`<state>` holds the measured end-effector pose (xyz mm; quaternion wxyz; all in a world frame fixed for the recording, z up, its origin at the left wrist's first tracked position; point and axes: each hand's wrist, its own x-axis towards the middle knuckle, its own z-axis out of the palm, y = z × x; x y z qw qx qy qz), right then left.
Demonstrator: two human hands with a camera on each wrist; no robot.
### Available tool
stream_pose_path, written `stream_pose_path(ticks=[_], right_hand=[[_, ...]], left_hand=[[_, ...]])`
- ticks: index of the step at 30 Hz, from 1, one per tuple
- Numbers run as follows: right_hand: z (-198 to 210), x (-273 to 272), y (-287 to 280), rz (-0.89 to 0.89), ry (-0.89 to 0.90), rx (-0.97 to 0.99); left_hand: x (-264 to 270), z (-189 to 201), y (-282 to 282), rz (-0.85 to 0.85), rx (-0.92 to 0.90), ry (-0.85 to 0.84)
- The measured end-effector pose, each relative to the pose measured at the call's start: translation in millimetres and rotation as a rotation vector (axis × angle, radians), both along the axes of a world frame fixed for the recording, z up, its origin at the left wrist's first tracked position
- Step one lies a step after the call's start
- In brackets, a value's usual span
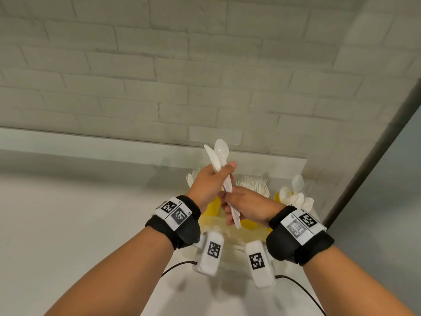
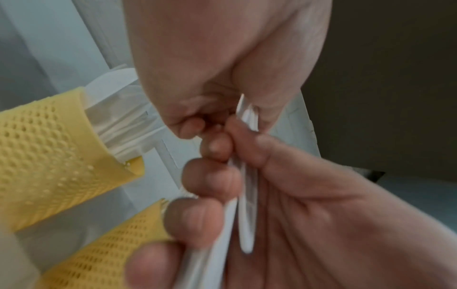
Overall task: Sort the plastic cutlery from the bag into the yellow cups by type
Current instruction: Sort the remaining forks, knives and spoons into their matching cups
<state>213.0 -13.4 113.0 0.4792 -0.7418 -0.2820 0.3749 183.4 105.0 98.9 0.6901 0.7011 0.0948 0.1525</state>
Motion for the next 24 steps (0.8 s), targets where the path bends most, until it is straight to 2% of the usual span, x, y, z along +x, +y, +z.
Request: stream_pose_path(ticks=[5, 9, 14, 16, 20, 22, 24], right_hand=[[-10.8, 3.3, 3.2, -0.078, -0.161, -0.037], [-14.2, 1.7, 1.9, -0.036, -0.208, -0.053], [-6.0, 1.5, -4.4, -0.051, -0.074, 0.101], [-4.6, 5.0, -8.1, -0.067, -0.053, 0.08], [-1.5, 21.1, -12.2, -0.201, -0.119, -0.115], [5.7, 27.2, -11.8, -0.353, -0.133, -0.023], [14.9, 29.3, -10.1, -0.408, -0.197, 0.095]], left_hand=[[0.6, -8.6, -3.7, -0.016, 0.111, 0.023], [-1.6, -4.2, 1.0, -0.132, 0.209, 0.086], [-3.5, -0.9, 8.9, -0.144, 0.112, 0.081], [-3.4, -2.8, 12.0, -0.146, 0.091, 0.069], [-6.5, -2.5, 14.8, -0.168, 0.06, 0.082], [-7.7, -2.3, 14.1, -0.204, 0.08, 0.108], [-9.2, -1.8, 9.2, -0.24, 0.119, 0.131]])
